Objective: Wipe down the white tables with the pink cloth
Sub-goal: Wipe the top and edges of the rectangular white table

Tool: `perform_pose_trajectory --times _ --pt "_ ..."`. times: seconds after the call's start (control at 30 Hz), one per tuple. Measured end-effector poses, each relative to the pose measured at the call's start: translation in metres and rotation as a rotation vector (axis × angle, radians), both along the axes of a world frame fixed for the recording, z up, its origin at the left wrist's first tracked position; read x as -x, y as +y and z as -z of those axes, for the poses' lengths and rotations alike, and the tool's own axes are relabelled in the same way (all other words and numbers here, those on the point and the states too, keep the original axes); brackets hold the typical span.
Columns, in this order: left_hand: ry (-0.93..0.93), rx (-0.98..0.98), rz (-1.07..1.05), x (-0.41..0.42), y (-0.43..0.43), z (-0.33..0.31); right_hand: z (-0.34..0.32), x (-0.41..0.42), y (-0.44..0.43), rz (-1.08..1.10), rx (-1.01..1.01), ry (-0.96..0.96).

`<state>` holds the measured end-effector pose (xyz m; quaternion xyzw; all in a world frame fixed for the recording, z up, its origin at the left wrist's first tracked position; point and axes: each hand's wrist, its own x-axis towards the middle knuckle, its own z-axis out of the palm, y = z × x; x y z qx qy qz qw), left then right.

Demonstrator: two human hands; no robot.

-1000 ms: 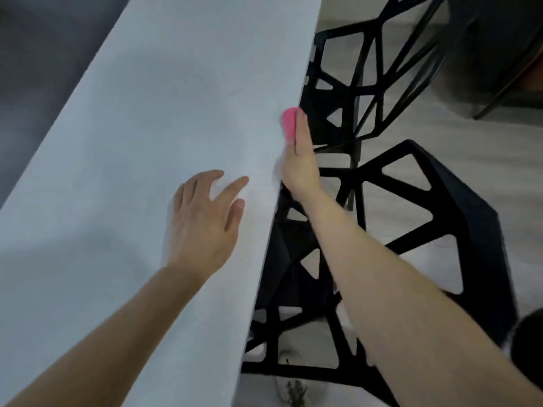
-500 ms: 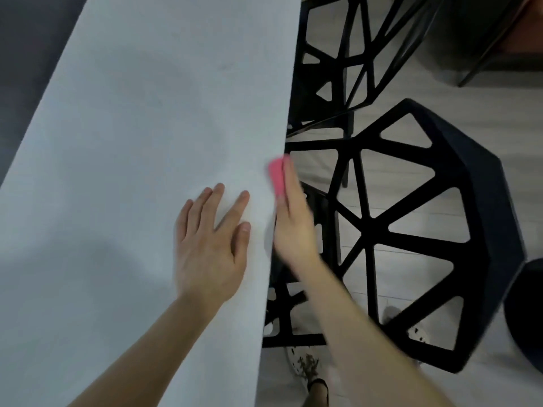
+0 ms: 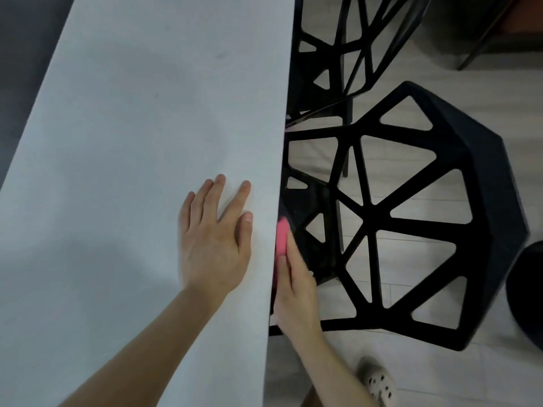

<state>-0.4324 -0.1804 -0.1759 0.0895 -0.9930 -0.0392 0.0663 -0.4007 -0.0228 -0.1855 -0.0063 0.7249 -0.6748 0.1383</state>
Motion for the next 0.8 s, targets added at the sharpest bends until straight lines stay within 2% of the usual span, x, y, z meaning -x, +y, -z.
perform_pose_trajectory --times 0.07,0.17,0.23,0.33,0.5,0.57,0.63,0.8 --pt "0.014 -0.006 0.006 0.0 -0.001 0.001 -0.003 0.065 -0.011 0.038 -0.061 0.032" --pt "0.022 -0.002 0.003 0.0 -0.001 0.002 -0.007 0.182 -0.027 0.091 -0.032 0.034" --pt "0.031 -0.006 0.006 0.001 -0.001 0.002 -0.009 0.218 -0.035 0.108 -0.011 0.067" --pt "0.033 0.007 0.005 0.002 -0.002 0.003 -0.01 0.181 -0.034 0.112 0.006 0.11" --pt "0.048 0.024 0.029 0.003 -0.002 0.003 0.0 -0.018 0.003 -0.023 -0.059 0.221" --pt "0.064 0.031 0.04 0.004 -0.002 0.003 0.0 -0.052 0.01 -0.056 -0.095 0.211" --pt "0.077 0.007 0.032 0.004 -0.002 0.001 -0.007 -0.023 0.006 -0.05 -0.099 0.19" --pt "0.201 -0.162 0.048 -0.004 -0.003 -0.007 -0.019 0.116 -0.022 0.094 -0.08 0.124"
